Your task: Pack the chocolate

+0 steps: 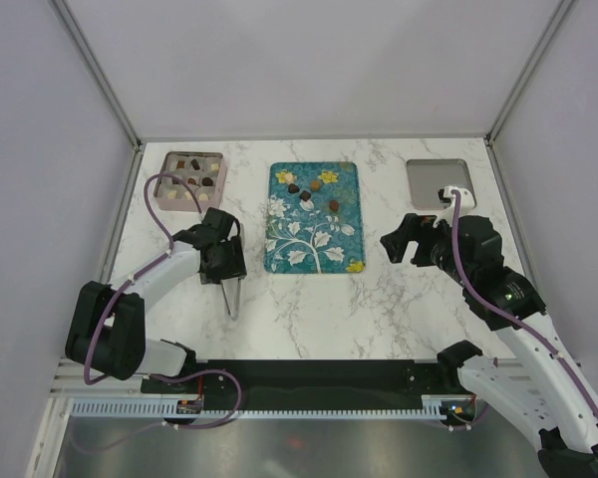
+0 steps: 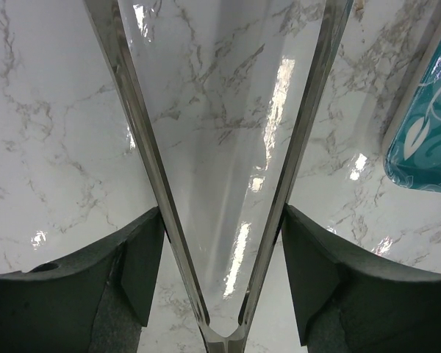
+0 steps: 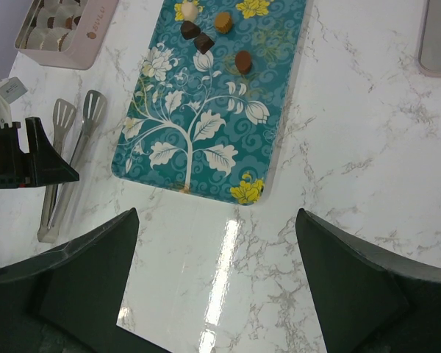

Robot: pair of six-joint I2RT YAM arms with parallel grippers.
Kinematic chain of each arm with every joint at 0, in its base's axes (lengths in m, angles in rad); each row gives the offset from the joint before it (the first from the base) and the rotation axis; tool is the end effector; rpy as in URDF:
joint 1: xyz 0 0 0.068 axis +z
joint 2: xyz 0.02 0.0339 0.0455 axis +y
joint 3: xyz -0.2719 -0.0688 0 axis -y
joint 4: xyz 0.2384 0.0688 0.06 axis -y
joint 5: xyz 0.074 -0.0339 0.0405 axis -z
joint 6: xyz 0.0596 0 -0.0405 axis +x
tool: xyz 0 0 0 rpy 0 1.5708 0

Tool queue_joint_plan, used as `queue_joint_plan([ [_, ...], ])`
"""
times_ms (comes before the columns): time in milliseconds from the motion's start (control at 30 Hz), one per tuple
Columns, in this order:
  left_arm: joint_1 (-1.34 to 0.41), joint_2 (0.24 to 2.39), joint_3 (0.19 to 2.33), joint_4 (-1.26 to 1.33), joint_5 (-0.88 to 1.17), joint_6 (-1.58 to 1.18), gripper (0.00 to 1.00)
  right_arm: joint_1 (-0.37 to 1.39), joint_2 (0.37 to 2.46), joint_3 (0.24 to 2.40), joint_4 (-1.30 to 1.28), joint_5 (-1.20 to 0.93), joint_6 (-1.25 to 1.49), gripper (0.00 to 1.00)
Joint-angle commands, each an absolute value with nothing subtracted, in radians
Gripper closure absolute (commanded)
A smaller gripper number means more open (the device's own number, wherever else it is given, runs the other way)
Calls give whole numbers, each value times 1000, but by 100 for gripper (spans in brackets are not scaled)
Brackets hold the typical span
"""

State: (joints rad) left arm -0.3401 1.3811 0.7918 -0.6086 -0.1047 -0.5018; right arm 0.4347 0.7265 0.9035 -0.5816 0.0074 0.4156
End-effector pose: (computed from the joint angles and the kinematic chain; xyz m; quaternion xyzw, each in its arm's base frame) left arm 0.2366 -0.0771 0.1738 -0.0889 0.9773 -0.0287 0.1900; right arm 0.1486 0.0685 0.3426 -0.0059 0.8347 0.2243 0.5029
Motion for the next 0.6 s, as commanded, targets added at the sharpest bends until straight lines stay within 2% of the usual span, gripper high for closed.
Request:
queue_joint_plan([
  [0, -348, 1381, 785, -572, -135, -555, 29, 434, 718, 902, -566, 2, 426, 4],
  [467, -364, 1382, 770, -574, -124, -583, 28, 434, 712, 905, -571, -20, 442, 4],
  [567, -376, 1379, 761, -575, -132, -592, 25, 434, 712, 907, -575, -18, 443, 3],
])
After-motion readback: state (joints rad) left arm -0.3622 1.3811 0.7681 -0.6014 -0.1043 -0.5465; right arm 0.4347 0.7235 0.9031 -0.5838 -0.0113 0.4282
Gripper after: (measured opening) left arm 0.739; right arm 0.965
